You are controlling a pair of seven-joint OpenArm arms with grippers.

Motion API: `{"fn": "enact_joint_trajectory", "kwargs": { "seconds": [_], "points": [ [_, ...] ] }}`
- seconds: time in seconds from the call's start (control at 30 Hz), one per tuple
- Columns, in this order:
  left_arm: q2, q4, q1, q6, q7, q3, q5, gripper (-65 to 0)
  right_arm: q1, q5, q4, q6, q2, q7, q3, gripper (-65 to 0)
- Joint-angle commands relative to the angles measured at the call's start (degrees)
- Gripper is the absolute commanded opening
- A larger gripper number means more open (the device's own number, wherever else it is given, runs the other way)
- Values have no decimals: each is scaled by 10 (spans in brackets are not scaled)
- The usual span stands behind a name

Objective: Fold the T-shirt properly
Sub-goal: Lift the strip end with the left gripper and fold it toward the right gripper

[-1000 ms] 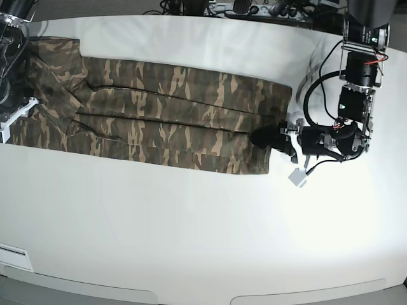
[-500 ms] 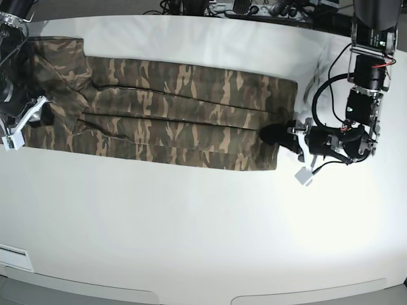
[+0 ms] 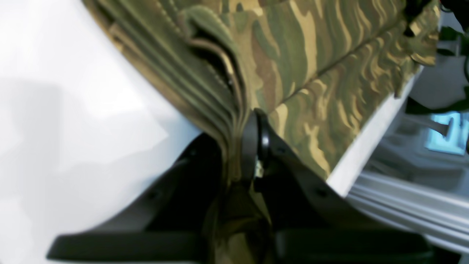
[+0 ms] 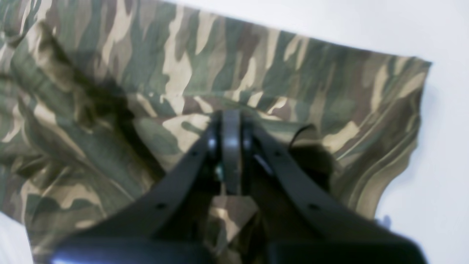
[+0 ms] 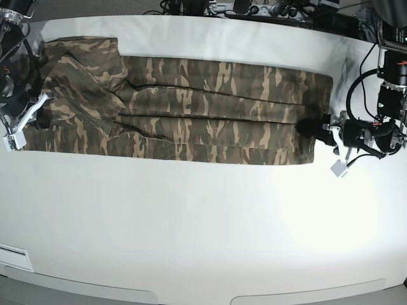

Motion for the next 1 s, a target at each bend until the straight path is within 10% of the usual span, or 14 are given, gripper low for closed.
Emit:
{"fn": "enact_joint_trajectory", "kwargs": {
  "seconds": [0.0, 0.23, 0.4, 0.97],
  "points": [
    [-8, 5, -11, -7, 11, -3, -24, -650, 3, 1, 8, 0, 4, 12, 5, -650],
    [-9, 5, -11, -16, 20, -4, -24, -650, 2, -63, -14, 49, -73, 28, 5, -650],
    [-10, 5, -16, -11, 20, -5, -24, -650, 2, -143, -52, 28, -70, 61, 5, -650],
    [11, 46, -72, 19, 20, -4, -24, -650, 2, -111, -52, 26, -129, 51, 4, -650]
  ]
}}
